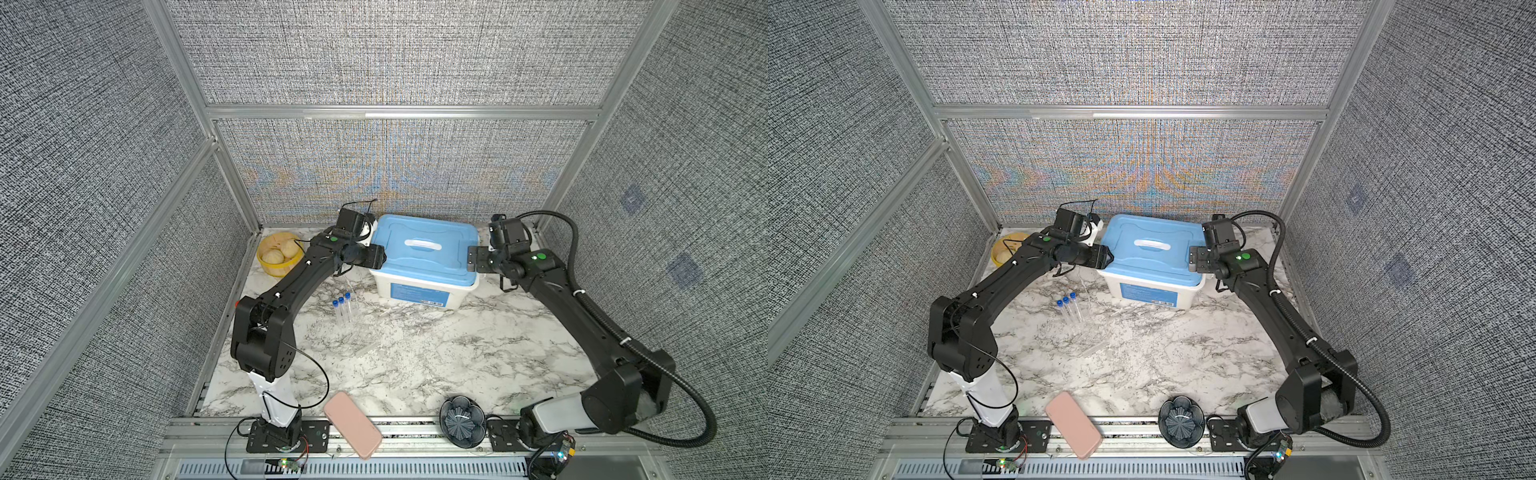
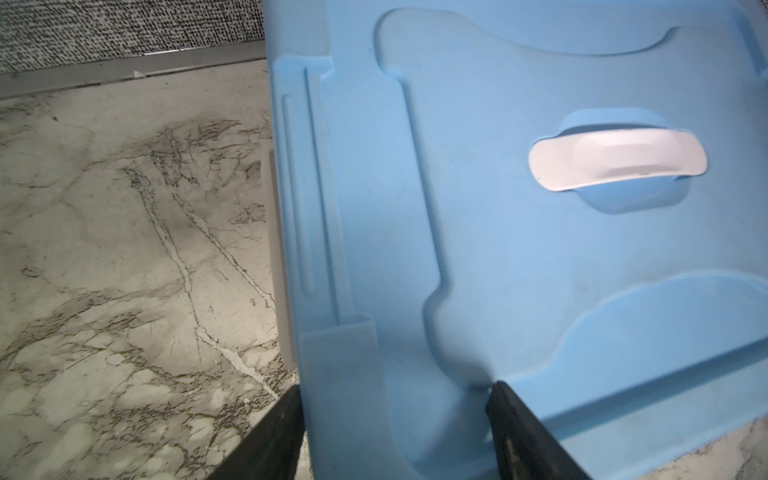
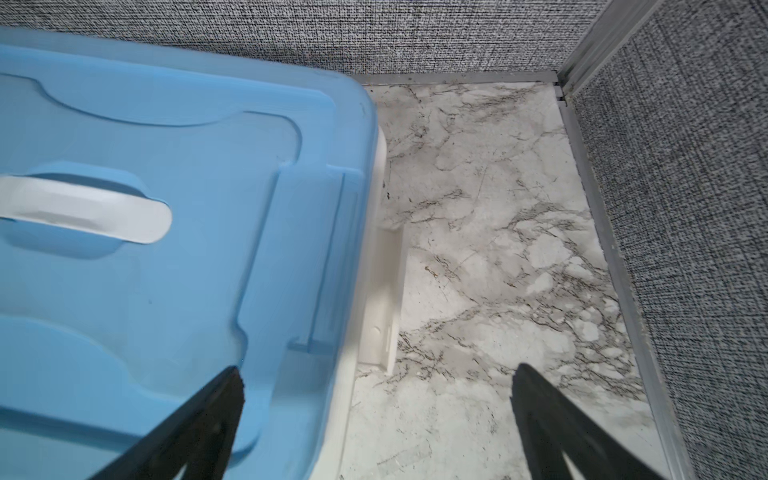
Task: Organize the chemistry lab equipment
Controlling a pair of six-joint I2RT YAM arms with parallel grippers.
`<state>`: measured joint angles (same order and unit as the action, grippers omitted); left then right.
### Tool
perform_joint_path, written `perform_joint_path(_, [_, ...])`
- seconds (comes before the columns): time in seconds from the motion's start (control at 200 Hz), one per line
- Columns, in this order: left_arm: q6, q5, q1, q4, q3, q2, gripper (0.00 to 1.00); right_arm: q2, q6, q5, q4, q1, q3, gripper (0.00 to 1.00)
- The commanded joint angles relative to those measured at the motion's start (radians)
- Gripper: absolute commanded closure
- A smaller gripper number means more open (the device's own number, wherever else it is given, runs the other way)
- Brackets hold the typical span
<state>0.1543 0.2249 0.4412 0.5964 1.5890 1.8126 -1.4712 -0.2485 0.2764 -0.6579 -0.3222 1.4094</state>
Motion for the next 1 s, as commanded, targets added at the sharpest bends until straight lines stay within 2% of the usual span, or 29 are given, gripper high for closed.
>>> perform_joint_path(0.0, [-0.060,0.025,0.006,0.150,-0.012,0.006,0.30,-0.039,-0.032,-0.052,-0.012,-0.003,0.023,0.01])
perform_joint_path(0.25, [-0.061,0.042,0.005,0.148,-0.011,0.013,0.30,-0.072,-0.032,-0.051,-0.075,-0.003,-0.001,0.01])
perform_joint_path(0.42, [0.002,-0.031,0.006,0.207,0.035,0.046,0.30,-0.066,-0.025,-0.008,-0.077,-0.002,-0.039,0.01])
perform_joint_path(0.69, [0.040,-0.044,0.005,0.210,0.058,0.027,0.28,-0.054,-0.041,0.004,-0.075,0.014,0.001,0.01])
perform_joint_path(0.755, [0.056,-0.020,0.004,0.193,0.062,0.005,0.27,-0.021,-0.032,-0.102,-0.019,0.045,-0.017,0.01])
perform_joint_path(0.88, [0.123,0.026,-0.009,0.202,0.106,-0.018,0.23,0.047,-0.094,-0.447,0.143,0.185,-0.117,0.01])
perform_joint_path(0.995, [0.143,0.007,-0.021,0.197,0.130,-0.025,0.22,0.060,-0.160,-0.696,0.283,0.312,-0.217,0.01])
